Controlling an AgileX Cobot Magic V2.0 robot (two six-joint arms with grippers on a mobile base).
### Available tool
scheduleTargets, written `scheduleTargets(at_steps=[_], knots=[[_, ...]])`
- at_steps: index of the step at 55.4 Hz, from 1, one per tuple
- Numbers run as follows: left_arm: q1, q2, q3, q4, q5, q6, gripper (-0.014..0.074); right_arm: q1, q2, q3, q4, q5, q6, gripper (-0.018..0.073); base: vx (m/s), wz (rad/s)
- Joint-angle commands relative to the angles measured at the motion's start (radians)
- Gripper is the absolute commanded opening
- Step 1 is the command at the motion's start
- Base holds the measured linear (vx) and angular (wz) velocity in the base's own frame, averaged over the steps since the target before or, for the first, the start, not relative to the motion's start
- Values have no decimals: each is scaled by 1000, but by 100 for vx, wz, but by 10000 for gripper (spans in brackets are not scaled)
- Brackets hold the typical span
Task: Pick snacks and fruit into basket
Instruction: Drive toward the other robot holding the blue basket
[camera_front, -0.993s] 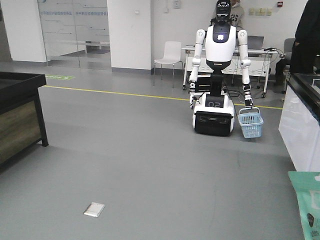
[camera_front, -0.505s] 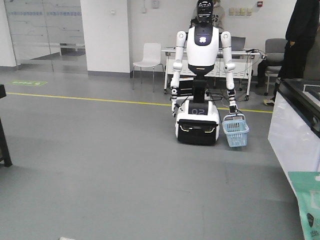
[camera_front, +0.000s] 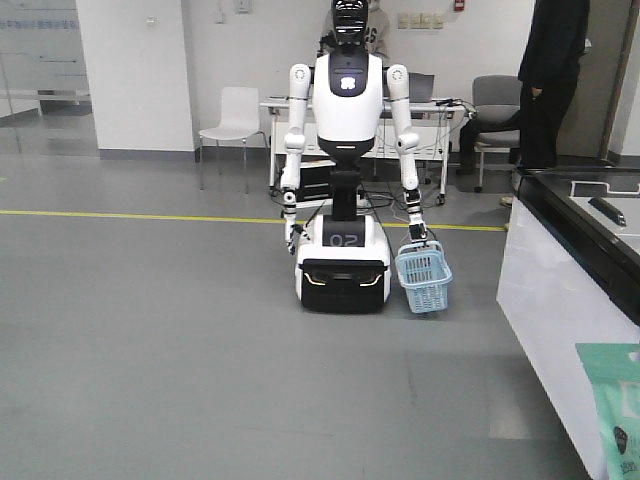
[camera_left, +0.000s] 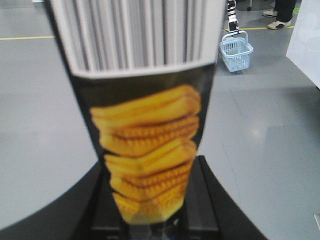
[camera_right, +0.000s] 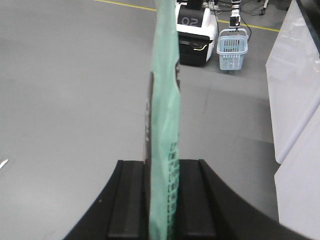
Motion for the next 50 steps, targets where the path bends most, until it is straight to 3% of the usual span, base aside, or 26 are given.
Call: scheduleTargets(at_steps=[1,50], knots=[[-1,4,-36,5,-100,-7,17,3,3,-33,-7,-97,-5,-8,61,-28],[-1,4,-36,5,-102,-7,17,3,3,-33,-7,-97,-5,-8,65,-10]])
